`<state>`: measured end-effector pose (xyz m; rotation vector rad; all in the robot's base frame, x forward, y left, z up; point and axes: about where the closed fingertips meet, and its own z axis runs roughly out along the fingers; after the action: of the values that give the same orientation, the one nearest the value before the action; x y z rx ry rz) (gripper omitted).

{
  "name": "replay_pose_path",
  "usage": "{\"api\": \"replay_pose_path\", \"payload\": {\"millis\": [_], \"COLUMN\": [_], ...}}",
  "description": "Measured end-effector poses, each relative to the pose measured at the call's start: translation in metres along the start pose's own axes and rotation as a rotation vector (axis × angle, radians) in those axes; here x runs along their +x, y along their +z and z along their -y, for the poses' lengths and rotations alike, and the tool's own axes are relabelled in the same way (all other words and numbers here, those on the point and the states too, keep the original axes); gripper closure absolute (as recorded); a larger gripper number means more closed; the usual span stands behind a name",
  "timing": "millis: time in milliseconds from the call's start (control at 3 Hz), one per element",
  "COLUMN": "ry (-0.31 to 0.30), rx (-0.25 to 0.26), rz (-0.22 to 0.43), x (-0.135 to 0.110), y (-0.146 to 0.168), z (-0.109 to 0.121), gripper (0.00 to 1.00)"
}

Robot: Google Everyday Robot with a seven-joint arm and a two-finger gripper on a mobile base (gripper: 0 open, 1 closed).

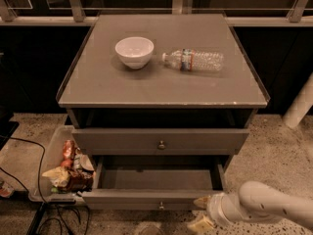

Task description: Close middle drawer

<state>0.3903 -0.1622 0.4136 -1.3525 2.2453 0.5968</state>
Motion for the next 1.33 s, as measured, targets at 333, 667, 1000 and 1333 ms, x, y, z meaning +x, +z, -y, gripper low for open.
{"api": "replay_pose_path", "payload": {"millis": [333,667,1000,1333], "ry": [-0.041,-0.051,-0.04,-0.03], "rx": [0.043,0.091,0.117,0.124], "rz": [0.083,0.148,0.163,0.164], "x": [-0.031,-0.045,-0.043,-0.04], "y": [-0.013,-0.021,-0.021,-0.02], "z": [0.037,0.071,0.09,0.094], "gripper": [0.6,0.84,1.0,0.82]}}
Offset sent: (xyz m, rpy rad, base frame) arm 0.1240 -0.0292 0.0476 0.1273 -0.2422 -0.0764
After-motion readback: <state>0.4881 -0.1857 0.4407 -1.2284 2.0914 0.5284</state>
